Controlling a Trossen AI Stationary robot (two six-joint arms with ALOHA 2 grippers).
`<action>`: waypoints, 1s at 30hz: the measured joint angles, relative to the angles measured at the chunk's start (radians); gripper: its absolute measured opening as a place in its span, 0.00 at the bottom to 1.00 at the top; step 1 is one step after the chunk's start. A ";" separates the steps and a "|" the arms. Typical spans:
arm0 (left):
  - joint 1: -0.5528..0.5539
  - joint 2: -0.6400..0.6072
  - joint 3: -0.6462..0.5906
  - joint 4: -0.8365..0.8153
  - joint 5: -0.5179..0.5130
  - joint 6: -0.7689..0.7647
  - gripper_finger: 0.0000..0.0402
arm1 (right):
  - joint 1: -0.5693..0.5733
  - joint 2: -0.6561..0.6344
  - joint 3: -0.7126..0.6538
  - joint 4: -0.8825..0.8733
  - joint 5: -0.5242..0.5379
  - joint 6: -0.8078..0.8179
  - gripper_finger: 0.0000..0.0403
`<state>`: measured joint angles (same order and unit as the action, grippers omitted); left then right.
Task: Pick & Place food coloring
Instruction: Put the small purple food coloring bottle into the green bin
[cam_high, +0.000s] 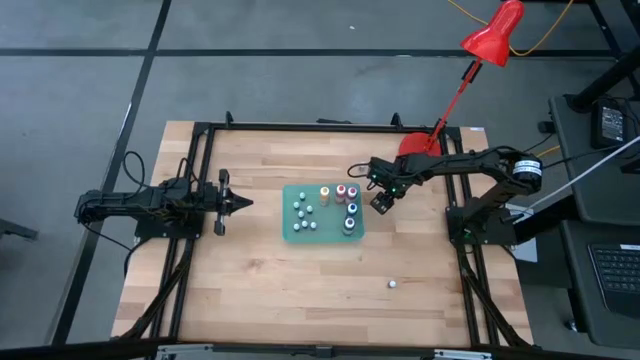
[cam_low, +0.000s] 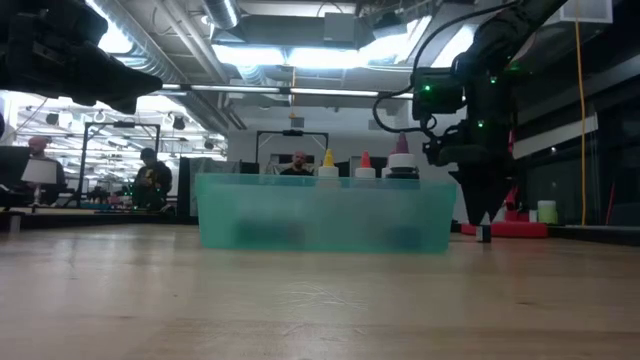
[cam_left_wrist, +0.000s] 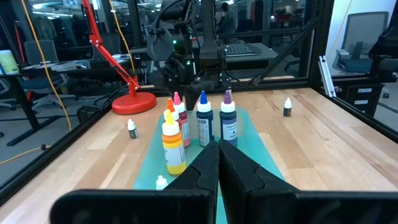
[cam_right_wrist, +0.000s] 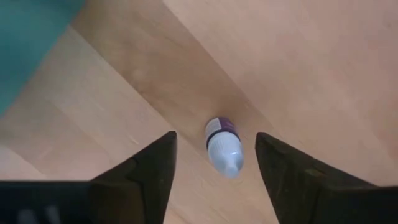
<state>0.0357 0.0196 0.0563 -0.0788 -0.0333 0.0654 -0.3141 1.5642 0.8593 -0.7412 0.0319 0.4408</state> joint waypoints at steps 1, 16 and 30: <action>0.000 0.000 0.000 0.000 0.000 0.000 0.01 | 0.000 0.000 0.000 0.000 0.000 0.000 0.54; 0.000 0.000 0.000 0.000 0.000 0.000 0.01 | 0.000 0.000 0.000 -0.010 0.000 -0.002 0.32; 0.000 0.000 0.000 0.000 0.000 0.000 0.01 | 0.003 -0.005 0.066 -0.064 -0.123 -0.084 0.17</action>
<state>0.0357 0.0193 0.0563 -0.0788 -0.0334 0.0654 -0.3116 1.5589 0.9253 -0.8057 -0.0913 0.3571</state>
